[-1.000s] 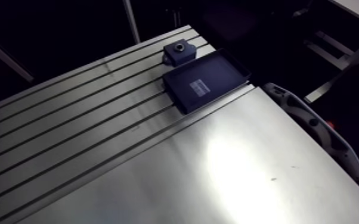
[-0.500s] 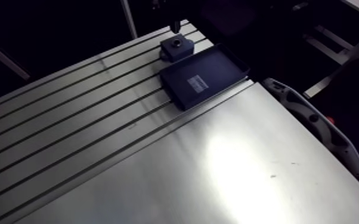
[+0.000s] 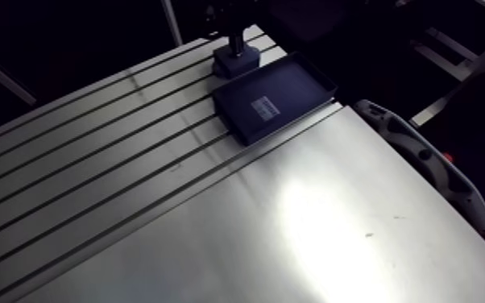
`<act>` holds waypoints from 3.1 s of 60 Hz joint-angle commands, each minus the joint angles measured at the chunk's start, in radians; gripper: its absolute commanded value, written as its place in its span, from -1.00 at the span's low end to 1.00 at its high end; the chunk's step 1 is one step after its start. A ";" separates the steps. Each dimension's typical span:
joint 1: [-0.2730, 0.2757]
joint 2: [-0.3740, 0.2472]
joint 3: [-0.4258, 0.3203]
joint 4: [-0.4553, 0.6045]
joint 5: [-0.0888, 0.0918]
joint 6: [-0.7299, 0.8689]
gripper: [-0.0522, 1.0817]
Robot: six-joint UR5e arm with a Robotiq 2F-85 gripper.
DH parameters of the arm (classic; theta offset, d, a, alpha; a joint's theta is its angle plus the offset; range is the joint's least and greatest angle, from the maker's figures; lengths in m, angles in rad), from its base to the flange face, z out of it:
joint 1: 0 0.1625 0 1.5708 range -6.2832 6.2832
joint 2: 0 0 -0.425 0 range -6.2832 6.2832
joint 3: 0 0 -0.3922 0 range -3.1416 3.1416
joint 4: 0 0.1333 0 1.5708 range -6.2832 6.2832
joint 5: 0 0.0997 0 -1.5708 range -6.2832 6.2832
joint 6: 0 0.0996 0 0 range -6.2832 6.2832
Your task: Pick up the bearing and press it into the housing until flush.
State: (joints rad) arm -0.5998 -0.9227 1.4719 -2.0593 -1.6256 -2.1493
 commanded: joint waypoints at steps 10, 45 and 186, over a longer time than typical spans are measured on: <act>0.000 0.001 0.003 0.000 -0.001 -0.001 0.99; 0.001 0.002 -0.004 -0.003 -0.003 -0.002 0.99; 0.024 -0.141 -0.016 0.142 -0.004 0.009 -0.83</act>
State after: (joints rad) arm -0.5853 -1.0154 1.4679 -2.0215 -1.6243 -2.1546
